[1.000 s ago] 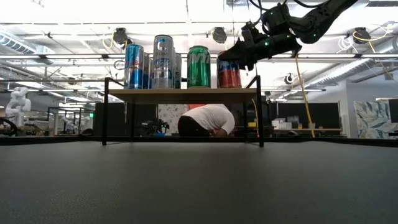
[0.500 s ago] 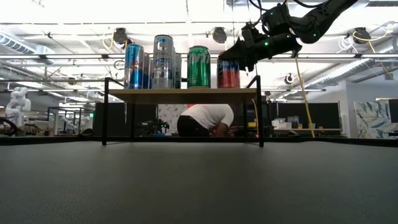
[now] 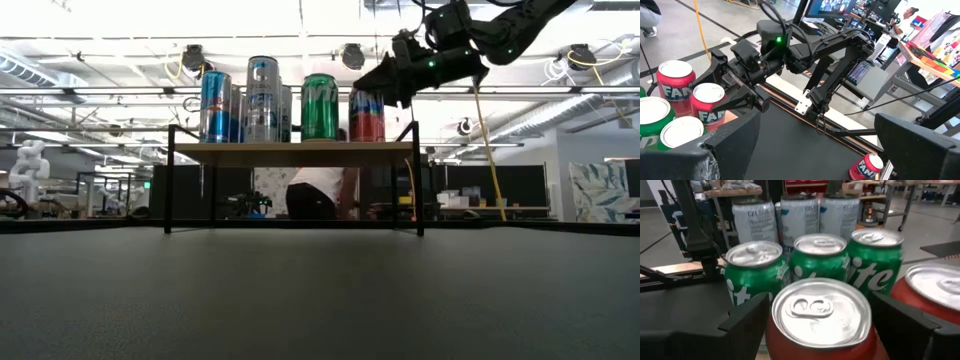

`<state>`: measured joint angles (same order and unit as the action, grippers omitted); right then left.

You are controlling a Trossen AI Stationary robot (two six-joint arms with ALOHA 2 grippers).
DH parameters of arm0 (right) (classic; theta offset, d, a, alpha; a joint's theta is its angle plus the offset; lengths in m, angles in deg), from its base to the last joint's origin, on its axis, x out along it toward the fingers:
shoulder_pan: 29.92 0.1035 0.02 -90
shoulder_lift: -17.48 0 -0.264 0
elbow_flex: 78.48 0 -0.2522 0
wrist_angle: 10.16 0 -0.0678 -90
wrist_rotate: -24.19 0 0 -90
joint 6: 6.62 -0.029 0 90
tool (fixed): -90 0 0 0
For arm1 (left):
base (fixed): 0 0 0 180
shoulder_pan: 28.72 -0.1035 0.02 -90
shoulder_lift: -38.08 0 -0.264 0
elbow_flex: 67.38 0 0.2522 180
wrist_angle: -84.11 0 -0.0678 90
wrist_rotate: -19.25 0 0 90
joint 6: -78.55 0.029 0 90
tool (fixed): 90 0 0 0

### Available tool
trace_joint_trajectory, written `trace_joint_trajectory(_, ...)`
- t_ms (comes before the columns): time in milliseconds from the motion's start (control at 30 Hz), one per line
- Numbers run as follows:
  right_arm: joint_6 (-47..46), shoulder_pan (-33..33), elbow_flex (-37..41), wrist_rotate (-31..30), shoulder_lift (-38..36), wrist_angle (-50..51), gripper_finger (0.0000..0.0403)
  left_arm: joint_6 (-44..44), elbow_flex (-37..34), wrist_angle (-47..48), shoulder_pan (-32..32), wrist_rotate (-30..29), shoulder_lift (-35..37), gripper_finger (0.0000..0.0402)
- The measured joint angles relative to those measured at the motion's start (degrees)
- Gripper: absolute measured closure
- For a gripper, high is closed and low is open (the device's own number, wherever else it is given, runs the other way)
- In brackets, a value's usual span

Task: Place canned beverage on shelf
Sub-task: Put the top orange soda can on the shelf

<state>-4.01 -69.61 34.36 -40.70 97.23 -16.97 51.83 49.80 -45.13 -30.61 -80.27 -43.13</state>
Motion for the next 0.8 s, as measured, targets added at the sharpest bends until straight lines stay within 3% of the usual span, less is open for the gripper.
trace_joint_trajectory(367,0.3,-0.8,0.0,-1.6,-8.9,5.7,0.0083,0.0,0.0,0.0,0.0,0.0,0.0,0.0011)
trace_joint_trajectory(567,-7.2,-0.4,0.0,-0.9,-14.8,10.7,0.0084,0.1,0.0,0.0,0.0,0.0,0.0,0.0011)
trace_joint_trajectory(800,-12.2,4.9,0.0,0.6,-16.2,15.3,0.0134,0.1,0.0,0.0,0.0,0.0,0.0,0.0011)
